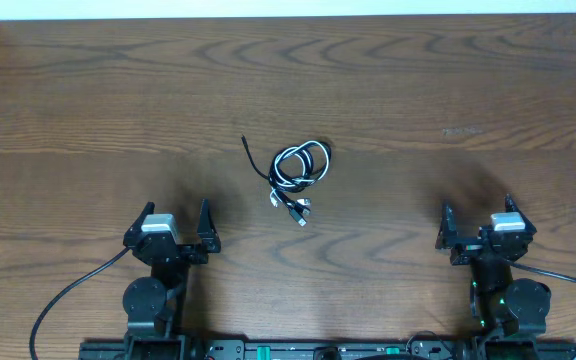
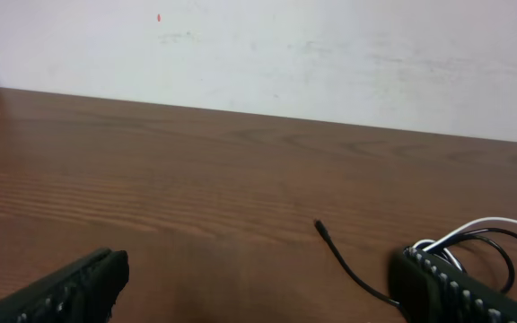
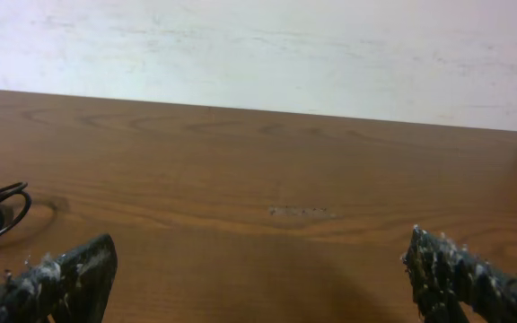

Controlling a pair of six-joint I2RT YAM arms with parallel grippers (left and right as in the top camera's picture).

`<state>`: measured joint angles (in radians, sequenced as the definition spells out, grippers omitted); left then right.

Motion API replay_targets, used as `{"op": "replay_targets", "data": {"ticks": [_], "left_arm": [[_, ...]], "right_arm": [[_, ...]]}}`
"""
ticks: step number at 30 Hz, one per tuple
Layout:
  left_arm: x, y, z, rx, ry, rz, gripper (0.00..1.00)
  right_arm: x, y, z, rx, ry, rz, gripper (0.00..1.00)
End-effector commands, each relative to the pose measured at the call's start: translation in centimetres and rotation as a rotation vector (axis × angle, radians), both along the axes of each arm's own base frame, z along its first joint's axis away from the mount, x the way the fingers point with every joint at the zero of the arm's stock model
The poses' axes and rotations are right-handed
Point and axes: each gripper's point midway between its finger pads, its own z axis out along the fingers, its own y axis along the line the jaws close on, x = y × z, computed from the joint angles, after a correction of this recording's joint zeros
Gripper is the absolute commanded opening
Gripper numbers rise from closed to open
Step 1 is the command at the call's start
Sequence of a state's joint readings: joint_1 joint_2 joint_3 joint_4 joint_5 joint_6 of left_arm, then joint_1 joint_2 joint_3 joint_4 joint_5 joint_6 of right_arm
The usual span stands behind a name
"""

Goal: Untangle cables

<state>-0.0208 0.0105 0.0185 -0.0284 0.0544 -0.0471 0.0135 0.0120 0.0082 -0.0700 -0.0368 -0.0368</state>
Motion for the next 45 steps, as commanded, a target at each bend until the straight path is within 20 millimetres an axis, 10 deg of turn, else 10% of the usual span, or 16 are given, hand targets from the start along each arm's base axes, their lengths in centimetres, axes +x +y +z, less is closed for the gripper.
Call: {"op": "replay_targets", "data": {"ticks": [1, 33, 45], "left_arm": [[-0.1, -0.2, -1.6, 0.017, 0.052, -0.011, 0.98], [-0.1, 1.5, -1.7, 0.067, 0.056, 0.081, 0.98], [0.2, 1.4, 2.2, -0.204, -0.107, 0.096, 0.98]], "right_arm": [[0.0, 0.1, 0.0, 0.006, -0.002, 0.002, 0.99], [0.1, 0.1, -0.9, 0.005, 0.037, 0.002, 0.99], [0.1, 0.1, -0.9, 0.005, 0.037, 0.002, 0.99]]}}
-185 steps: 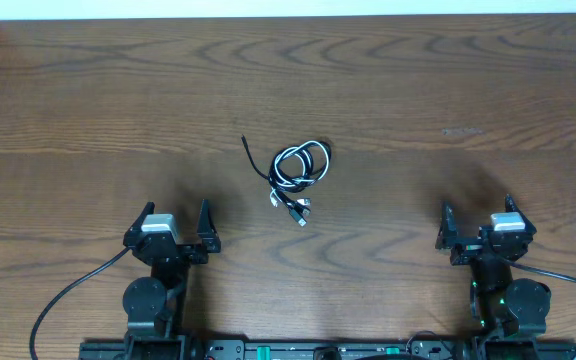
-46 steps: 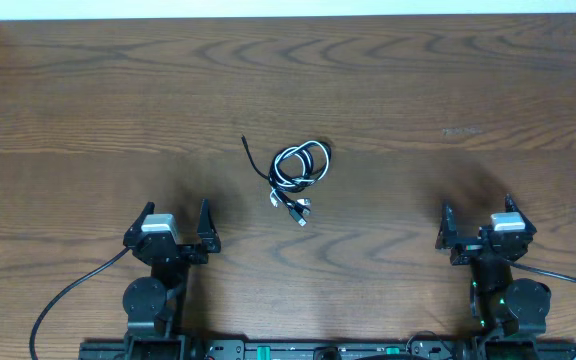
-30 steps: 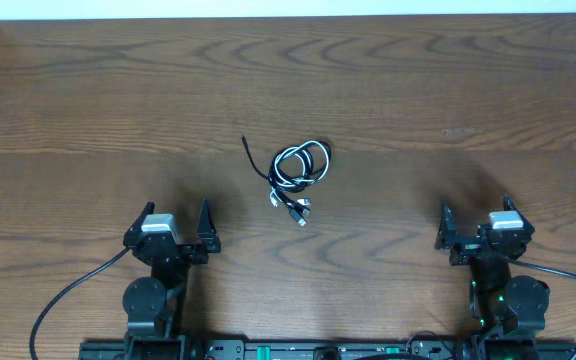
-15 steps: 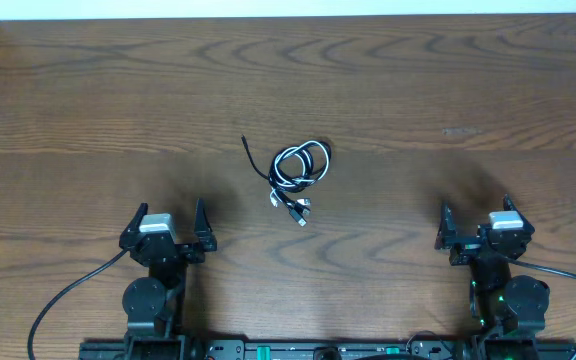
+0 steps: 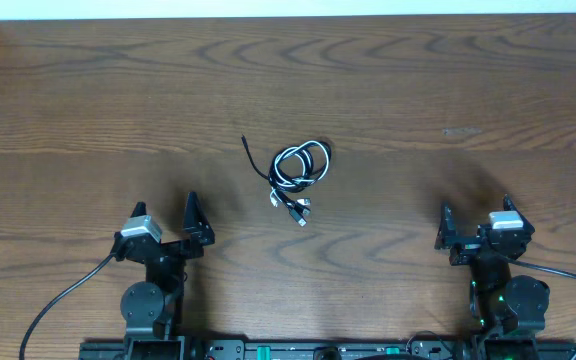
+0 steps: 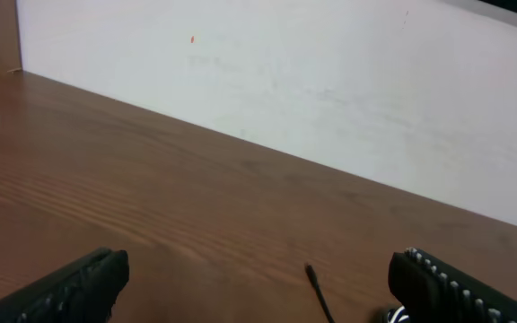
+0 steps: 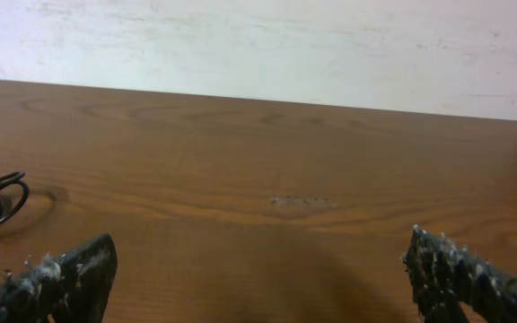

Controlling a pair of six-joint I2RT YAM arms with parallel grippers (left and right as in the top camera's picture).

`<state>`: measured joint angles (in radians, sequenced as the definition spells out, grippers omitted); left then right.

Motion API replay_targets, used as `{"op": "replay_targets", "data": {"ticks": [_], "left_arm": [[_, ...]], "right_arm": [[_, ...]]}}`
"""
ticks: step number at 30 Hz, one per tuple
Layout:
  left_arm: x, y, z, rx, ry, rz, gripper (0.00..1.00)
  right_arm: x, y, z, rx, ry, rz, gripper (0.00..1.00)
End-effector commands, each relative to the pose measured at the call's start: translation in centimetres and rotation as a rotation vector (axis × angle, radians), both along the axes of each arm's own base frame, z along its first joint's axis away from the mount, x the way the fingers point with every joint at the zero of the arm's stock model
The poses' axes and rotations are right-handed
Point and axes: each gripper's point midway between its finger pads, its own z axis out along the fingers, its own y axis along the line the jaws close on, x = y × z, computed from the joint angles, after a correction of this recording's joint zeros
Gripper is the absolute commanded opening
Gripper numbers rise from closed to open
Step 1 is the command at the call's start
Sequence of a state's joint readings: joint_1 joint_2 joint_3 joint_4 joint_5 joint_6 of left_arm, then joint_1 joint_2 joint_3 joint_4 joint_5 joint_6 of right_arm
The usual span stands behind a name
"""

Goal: Untangle cables

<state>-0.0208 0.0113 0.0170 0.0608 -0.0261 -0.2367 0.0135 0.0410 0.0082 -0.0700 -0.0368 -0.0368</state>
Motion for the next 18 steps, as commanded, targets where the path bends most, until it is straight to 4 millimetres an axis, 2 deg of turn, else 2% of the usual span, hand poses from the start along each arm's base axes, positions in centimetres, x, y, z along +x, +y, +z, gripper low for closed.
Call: {"op": "replay_targets", "data": {"ticks": [1, 5, 6, 8, 10, 11, 13, 15, 16, 18], "left_arm": [[0.1, 0.1, 0.3, -0.017, -0.026, 0.005, 0.98], [0.1, 0.0, 0.5, -0.031, -0.034, 0.004, 0.98], [0.1, -0.8, 0.6, -0.059, -0.039, -0.044, 0.98], [-0.3, -4.7, 1.8, -0.051, -0.083, -0.272, 0.98], [-0.8, -6.5, 2.0, -0.035, -0.090, -0.383, 0.98], [-1.1, -7.1, 2.2, -0.029, -0.094, -0.418, 0.98], [-1.8, -8.3, 2.8, 0.011, -0.087, -0.497, 0.98], [-1.9, -8.3, 2.7, 0.021, -0.068, -0.495, 0.98], [-1.9, -8.3, 2.9, 0.012, -0.040, -0.497, 0.98], [-1.8, -8.3, 3.7, -0.041, 0.004, -0.498, 0.98]], "right_arm": [[0.0, 0.0, -0.3, 0.005, 0.008, -0.003, 0.99], [0.0, 0.2, -0.2, 0.006, 0.008, 0.006, 0.99], [0.0, 0.2, -0.2, 0.007, 0.008, 0.006, 0.99], [-0.1, 1.2, -0.1, 0.030, 0.004, 0.064, 0.99], [-0.7, 3.5, 0.7, 0.059, 0.012, 0.195, 0.99], [-1.1, 3.6, 1.9, 0.115, 0.027, 0.197, 0.99], [-1.8, 3.2, 4.7, 0.117, 0.025, 0.172, 0.99], [-2.3, 2.7, 6.9, 0.115, 0.036, 0.147, 0.99], [-2.5, 2.8, 9.1, 0.116, 0.052, 0.148, 0.99], [-2.0, 3.3, 11.5, 0.117, 0.111, 0.179, 0.99]]}}
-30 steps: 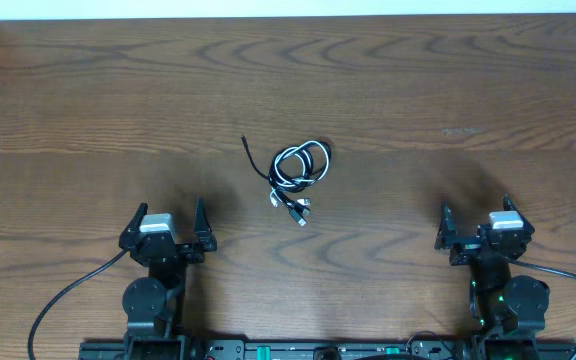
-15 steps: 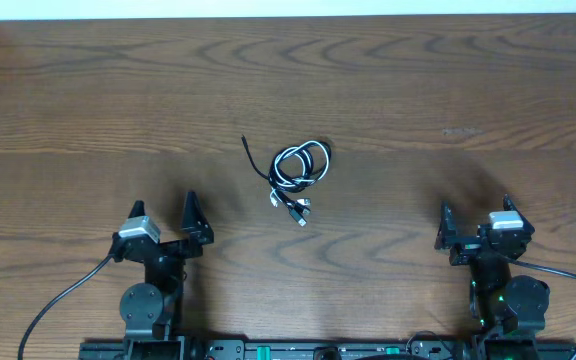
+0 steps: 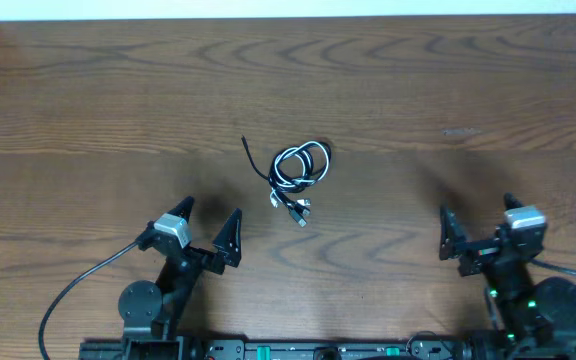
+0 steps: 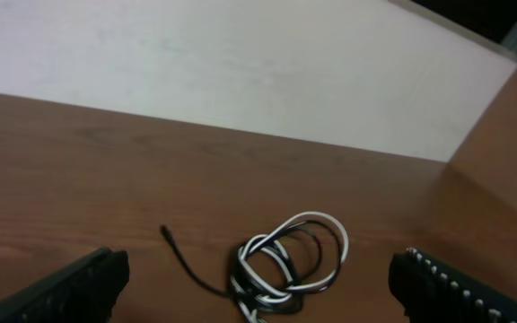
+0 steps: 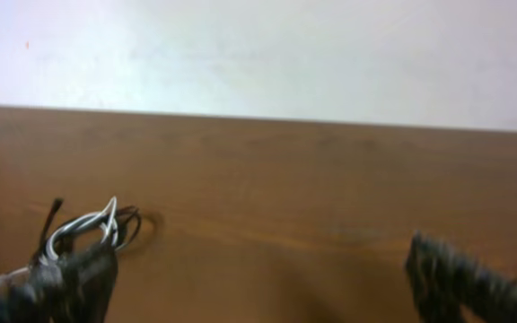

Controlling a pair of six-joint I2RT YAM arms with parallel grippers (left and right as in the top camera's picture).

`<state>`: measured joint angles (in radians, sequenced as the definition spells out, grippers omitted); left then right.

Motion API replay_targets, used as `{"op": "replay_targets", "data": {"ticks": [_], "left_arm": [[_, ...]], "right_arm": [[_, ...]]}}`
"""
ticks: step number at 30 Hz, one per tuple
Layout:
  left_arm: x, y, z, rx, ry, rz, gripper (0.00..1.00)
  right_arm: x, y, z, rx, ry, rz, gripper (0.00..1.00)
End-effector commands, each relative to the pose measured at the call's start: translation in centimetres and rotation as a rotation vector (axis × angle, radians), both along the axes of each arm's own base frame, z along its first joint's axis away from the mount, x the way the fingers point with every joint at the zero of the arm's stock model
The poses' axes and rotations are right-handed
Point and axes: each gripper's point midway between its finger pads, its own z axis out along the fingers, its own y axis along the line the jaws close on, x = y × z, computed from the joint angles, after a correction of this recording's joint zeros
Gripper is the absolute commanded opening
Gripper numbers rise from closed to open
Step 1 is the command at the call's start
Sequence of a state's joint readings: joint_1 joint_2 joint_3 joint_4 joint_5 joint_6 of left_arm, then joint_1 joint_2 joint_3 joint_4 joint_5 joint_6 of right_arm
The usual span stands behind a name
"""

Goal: Untangle cables
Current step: 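Move both grippers forward toward the tangled black and white cables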

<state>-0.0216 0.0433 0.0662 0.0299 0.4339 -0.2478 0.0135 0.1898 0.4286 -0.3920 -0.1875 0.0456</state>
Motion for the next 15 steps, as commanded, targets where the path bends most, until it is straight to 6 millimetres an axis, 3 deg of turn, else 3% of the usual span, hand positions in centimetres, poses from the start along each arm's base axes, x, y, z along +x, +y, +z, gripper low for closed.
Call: {"op": "replay_targets", "data": {"ticks": [1, 4, 9, 15], "left_arm": [[-0.2, -0.6, 3.0, -0.020, 0.014, -0.038, 0.98], [0.8, -0.7, 3.7, -0.079, 0.147, -0.034, 0.98], [1.2, -2.9, 4.6, -0.127, 0.478, -0.161, 0.98], [2.8, -2.9, 4.2, -0.027, 0.752, -0.189, 0.98]], "right_arm": [[0.4, 1.1, 2.8, 0.009, 0.071, 0.063, 0.99], [1.0, 2.0, 4.6, 0.019, 0.187, 0.114, 0.99], [2.0, 2.9, 6.4, 0.035, 0.218, 0.169, 0.99], [2.4, 3.3, 5.0, 0.046, 0.284, 0.191, 0.99]]}}
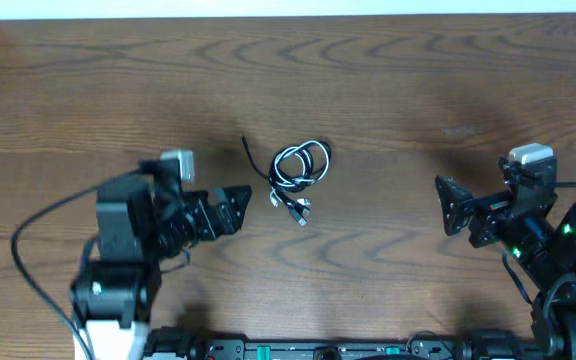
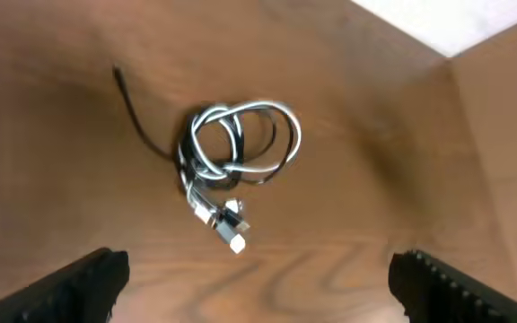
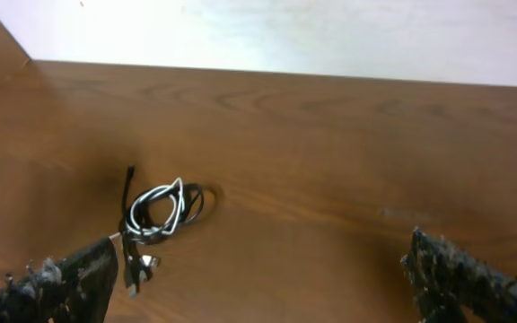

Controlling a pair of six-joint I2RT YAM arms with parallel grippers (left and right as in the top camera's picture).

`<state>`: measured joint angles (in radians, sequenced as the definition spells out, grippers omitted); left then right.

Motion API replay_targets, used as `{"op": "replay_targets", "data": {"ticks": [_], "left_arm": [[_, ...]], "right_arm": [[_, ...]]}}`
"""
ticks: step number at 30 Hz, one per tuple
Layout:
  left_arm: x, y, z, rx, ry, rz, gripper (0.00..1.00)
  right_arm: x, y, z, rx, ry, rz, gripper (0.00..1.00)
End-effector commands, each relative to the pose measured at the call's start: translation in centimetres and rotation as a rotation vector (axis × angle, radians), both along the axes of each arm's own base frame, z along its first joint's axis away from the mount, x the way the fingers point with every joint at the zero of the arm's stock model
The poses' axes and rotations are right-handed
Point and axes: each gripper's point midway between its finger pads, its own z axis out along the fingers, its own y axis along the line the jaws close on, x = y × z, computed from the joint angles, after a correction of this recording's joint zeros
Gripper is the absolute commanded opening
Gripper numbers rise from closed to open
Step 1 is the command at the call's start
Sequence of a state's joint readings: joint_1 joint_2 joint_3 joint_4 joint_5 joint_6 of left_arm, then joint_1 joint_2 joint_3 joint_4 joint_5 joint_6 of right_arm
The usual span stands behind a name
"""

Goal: Untangle cables
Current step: 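Move both grippers forward toward the tangled black and white cables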

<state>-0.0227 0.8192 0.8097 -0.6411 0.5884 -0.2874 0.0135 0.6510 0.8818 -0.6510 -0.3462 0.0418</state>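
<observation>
A small tangle of black and white cables (image 1: 296, 175) lies on the wooden table (image 1: 418, 90) near its middle, with a black tail running up-left and plug ends at the lower edge. The left wrist view looks down on the cables (image 2: 236, 148). They show small at the left in the right wrist view (image 3: 155, 215). My left gripper (image 1: 226, 210) is open just left of the bundle, above the table, with nothing between its fingers (image 2: 79, 285). My right gripper (image 1: 452, 212) is open well to the right, pointing towards the cables.
A white strip (image 1: 288, 8) runs along the table's far edge. A wooden side piece stands at the far left corner. Each arm's black lead (image 1: 38, 225) trails near the front edge.
Both arms have lifted off the front edge. My left gripper now sits close beside the bundle, looking down on it. The right wrist has risen. The cables lie as before.
Both grippers first sat open near the front edge, facing the far wall. The left one then tilted, and later turned right towards the cables while the right one swung left. Now both are raised and aimed at the untouched bundle.
</observation>
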Motion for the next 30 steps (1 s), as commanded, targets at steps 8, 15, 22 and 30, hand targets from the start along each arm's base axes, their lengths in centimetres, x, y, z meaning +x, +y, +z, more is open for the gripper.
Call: {"op": "replay_targets", "data": {"ticks": [8, 15, 22, 30], "left_arm": [[4.1, -0.6, -4.8, 0.023, 0.238, -0.068, 0.60], [5.9, -0.6, -10.1, 0.019, 0.387, -0.067, 0.08], [6.6, -0.6, -13.0, 0.019, 0.455, -0.067, 0.08], [6.9, -0.6, -13.5, 0.019, 0.456, -0.067, 0.08]], "right_arm": [[1.2, 2.7, -3.8, 0.087, 0.212, 0.140, 0.99], [2.0, 3.2, -5.6, 0.192, 0.340, 0.112, 0.89], [2.1, 4.2, -8.1, 0.236, 0.470, 0.157, 0.01], [2.3, 7.7, -12.7, 0.224, 0.656, 0.262, 0.01]]}}
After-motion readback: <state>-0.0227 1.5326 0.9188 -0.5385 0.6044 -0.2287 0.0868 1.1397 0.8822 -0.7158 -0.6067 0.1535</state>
